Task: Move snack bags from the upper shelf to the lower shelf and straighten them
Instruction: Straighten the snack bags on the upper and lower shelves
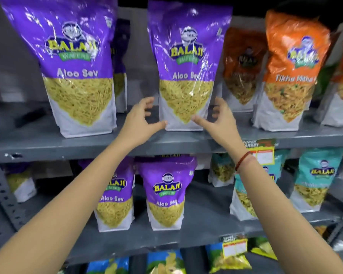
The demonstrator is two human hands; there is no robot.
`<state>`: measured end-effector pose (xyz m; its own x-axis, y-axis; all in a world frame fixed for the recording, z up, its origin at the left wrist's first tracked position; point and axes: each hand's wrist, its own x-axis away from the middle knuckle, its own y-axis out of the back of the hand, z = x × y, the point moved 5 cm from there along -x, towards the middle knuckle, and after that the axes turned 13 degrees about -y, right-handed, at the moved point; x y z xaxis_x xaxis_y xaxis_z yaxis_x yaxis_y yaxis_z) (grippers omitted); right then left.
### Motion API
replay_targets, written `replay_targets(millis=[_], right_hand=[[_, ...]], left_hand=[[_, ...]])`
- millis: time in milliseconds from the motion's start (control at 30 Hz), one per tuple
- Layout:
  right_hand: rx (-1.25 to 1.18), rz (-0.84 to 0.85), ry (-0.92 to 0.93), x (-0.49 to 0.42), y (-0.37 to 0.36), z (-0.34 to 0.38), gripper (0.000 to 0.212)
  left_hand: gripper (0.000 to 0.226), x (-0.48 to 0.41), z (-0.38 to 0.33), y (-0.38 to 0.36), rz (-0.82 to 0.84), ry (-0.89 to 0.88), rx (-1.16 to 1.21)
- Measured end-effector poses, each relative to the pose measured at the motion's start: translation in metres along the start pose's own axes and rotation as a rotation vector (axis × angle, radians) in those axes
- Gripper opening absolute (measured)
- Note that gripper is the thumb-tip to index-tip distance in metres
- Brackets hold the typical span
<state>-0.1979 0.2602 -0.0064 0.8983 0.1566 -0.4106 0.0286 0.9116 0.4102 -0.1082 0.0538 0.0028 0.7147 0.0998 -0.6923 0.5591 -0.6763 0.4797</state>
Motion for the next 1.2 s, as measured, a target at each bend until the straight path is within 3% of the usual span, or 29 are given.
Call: replay_targets(millis=[67,133,200,367,600,767,1033,1200], right_hand=[[0.048,0.090,-0.048,-0.011,-0.005,-0.005,0.102],[0.018,0.169,-0.043,-0.017,-0.008,-0.002,0.096],[-0.012,0.241,-0.070,-0.019,-0.010,0.000,0.097],[-0.059,0.376,-0.138,-0.029,-0.017,-0.007,0.117],[-0.081,0.444,-0.133,-0.035,-0.015,-0.018,0.113],[-0.041,0.449,-0.131,-0.036,-0.014,-0.028,0.114],[-0.079,0.448,-0.147,-0.035,-0.011,-0.028,0.105],[-0.125,0.435,-0.177,-0.036,-0.003,-0.032,0.087]], left_hand=[[0.098,-0.008,0.020,-0.012,0.140,0.102,-0.028],[0.123,-0.014,0.032,-0.019,0.251,0.181,-0.026],[0.131,-0.021,0.039,-0.025,0.285,0.217,0.020],[0.112,-0.027,0.044,-0.035,0.310,0.173,0.145],[0.101,-0.018,0.031,-0.027,0.260,0.183,0.197],[0.076,-0.016,0.029,-0.025,0.248,0.162,0.167],[0.065,-0.016,0.024,-0.024,0.259,0.104,0.159],[0.057,-0.015,0.019,-0.027,0.302,0.045,0.179]])
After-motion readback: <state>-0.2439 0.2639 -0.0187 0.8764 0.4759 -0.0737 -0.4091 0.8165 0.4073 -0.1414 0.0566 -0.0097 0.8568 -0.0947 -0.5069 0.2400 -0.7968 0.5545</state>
